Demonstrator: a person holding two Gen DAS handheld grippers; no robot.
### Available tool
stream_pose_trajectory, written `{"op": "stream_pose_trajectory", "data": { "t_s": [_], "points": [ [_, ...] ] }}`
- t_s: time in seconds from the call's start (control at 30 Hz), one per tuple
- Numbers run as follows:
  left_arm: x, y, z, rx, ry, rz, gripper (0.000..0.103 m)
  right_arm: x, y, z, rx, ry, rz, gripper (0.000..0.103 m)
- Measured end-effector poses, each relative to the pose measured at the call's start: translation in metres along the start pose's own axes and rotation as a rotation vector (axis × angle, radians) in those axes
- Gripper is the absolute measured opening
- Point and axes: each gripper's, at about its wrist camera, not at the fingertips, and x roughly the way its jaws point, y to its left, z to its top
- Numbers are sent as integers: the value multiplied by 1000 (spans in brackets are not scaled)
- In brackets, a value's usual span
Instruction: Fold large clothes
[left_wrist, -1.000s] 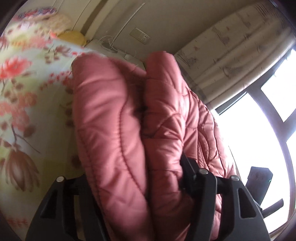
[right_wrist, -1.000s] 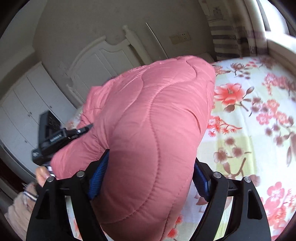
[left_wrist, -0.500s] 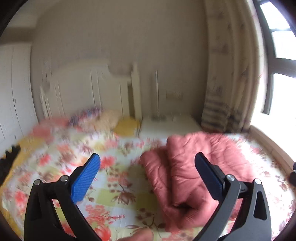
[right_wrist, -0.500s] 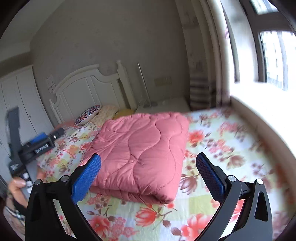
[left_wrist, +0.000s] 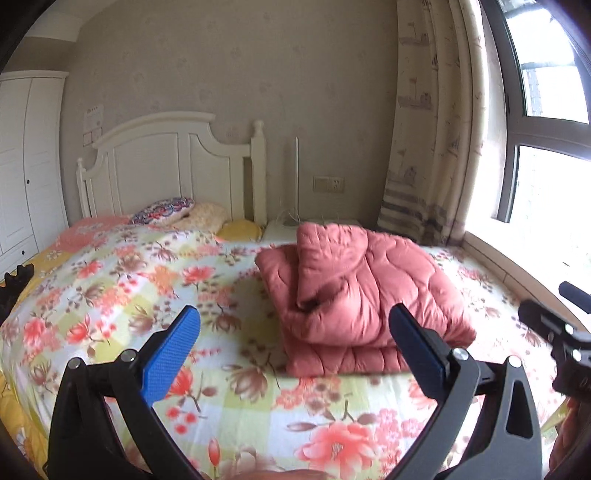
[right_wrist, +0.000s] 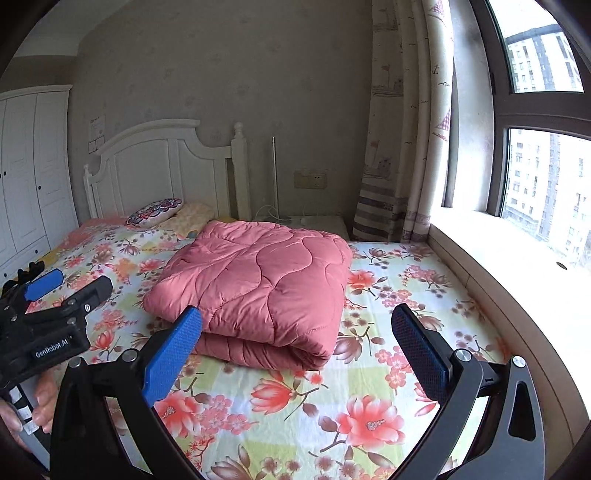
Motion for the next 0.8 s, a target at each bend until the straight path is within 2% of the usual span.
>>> {"op": "stream_pose_trajectory", "data": {
  "t_s": [0.2, 0.4, 0.8],
  "points": [
    [0, -4, -9, 5, 1, 0, 101, -1, 11, -2, -37, -18, 14, 99],
    [-10, -3, -8, 11, -36, 20, 101, -1, 15, -4, -39, -19, 32, 99],
    [-15, 0, -6, 13, -59, 58, 101, 2, 17, -9, -39, -5, 50, 99]
  ]
}}
